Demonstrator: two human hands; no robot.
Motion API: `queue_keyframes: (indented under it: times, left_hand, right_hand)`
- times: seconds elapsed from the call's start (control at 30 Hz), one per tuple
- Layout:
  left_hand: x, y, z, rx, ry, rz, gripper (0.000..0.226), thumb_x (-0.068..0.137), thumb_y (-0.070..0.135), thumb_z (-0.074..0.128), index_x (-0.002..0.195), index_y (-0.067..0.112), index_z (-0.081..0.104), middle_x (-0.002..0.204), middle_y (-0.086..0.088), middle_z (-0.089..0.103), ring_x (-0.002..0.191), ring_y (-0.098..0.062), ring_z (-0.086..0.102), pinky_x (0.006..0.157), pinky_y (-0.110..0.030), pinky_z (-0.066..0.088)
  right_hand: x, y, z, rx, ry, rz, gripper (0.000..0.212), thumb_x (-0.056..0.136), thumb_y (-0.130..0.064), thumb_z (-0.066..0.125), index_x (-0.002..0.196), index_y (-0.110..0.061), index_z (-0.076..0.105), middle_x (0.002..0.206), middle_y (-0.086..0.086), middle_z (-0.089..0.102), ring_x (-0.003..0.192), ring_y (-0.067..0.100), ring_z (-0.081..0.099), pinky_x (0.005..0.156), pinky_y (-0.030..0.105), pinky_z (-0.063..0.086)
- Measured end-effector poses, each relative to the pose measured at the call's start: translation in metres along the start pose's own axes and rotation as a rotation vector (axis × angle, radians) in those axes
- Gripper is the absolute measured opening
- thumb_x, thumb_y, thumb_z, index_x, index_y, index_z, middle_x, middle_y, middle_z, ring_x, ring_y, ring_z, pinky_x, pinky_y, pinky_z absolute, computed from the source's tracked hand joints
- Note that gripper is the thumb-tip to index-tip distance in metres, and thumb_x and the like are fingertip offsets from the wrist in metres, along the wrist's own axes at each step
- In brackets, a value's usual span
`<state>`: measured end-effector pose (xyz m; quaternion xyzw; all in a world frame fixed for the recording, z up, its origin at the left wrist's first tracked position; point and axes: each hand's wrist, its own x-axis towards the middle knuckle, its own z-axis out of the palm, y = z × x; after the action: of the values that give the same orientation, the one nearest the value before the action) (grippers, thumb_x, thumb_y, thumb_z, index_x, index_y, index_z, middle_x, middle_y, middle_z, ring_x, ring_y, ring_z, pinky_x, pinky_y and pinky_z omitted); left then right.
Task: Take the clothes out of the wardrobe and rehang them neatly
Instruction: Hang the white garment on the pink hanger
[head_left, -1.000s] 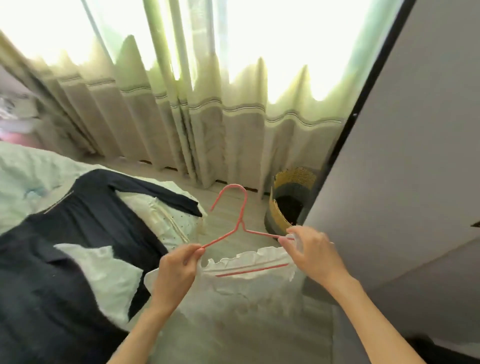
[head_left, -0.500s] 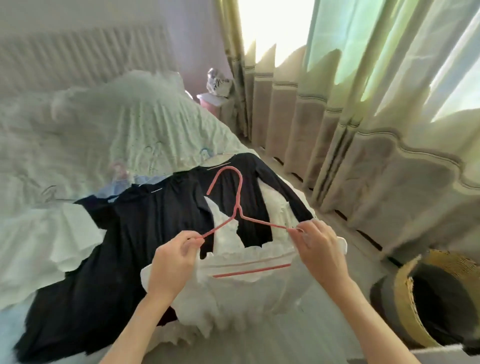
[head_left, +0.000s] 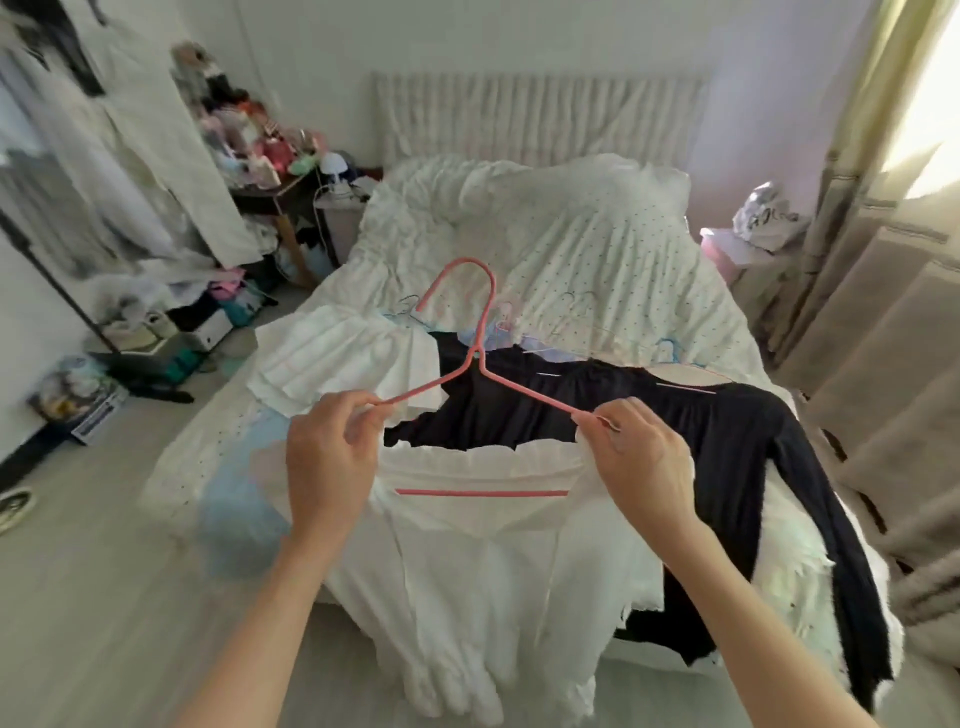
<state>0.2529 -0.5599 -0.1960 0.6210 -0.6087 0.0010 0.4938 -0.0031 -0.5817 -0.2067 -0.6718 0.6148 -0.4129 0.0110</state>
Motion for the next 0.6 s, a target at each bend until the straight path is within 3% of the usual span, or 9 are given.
queue_keyframes:
  times: [0.13,0.2,0.3,0.4,0.47,0.6]
  left_hand:
    - [0.046,-0.023,-0.018,0.070,0.130,0.037,0.014,0.083,0.020,0.063,0.087,0.007,0.066,0.081,0.005,0.061,0.072,-0.023,0.061,0.071,-0.050,0.049]
    - [0.074,-0.035,-0.019,0.117,0.186,0.044,0.015,0.083,0.019,0.064,0.087,0.005,0.067,0.081,-0.004,0.065,0.073,-0.023,0.059,0.078,-0.037,0.041]
    - [0.120,-0.055,-0.013,0.139,0.219,0.087,0.014,0.082,0.020,0.064,0.086,0.006,0.067,0.081,-0.007,0.067,0.076,-0.013,0.053,0.075,-0.026,0.027]
    - [0.169,-0.075,-0.005,0.088,0.203,0.142,0.016,0.082,0.022,0.063,0.085,0.007,0.067,0.080,-0.005,0.067,0.075,-0.015,0.056,0.077,-0.034,0.036]
    - [0.201,-0.086,0.002,0.056,0.193,0.191,0.021,0.083,0.027,0.060,0.085,0.007,0.067,0.079,-0.005,0.066,0.073,-0.018,0.057,0.074,-0.045,0.045]
    - [0.257,-0.096,0.035,-0.041,0.157,0.244,0.027,0.085,0.032,0.058,0.085,0.007,0.067,0.080,-0.003,0.067,0.073,-0.021,0.060,0.071,-0.053,0.048]
  right_hand:
    - [0.044,-0.038,0.033,0.083,0.000,-0.039,0.020,0.083,-0.025,0.069,0.071,-0.009,0.065,0.071,0.002,0.063,0.057,0.025,0.056,0.053,0.026,0.034]
    - [0.068,-0.052,0.049,0.113,-0.011,-0.043,0.023,0.084,-0.028,0.067,0.071,-0.009,0.064,0.071,0.002,0.063,0.058,0.026,0.056,0.052,0.027,0.034]
    - [0.103,-0.066,0.075,0.153,-0.023,-0.042,0.029,0.086,-0.035,0.062,0.074,-0.008,0.063,0.073,-0.001,0.061,0.060,0.021,0.052,0.052,0.028,0.034]
    - [0.139,-0.078,0.099,0.153,0.002,-0.006,0.027,0.088,-0.034,0.060,0.077,-0.010,0.062,0.075,-0.010,0.053,0.063,0.015,0.047,0.049,0.024,0.028]
    - [0.161,-0.082,0.112,0.146,0.023,0.006,0.026,0.089,-0.034,0.059,0.076,-0.011,0.062,0.071,-0.010,0.051,0.061,0.016,0.048,0.050,0.026,0.031]
    - [0.206,-0.076,0.126,0.132,0.085,0.036,0.027,0.088,-0.035,0.060,0.076,-0.010,0.063,0.071,-0.009,0.052,0.062,0.018,0.050,0.056,0.028,0.034]
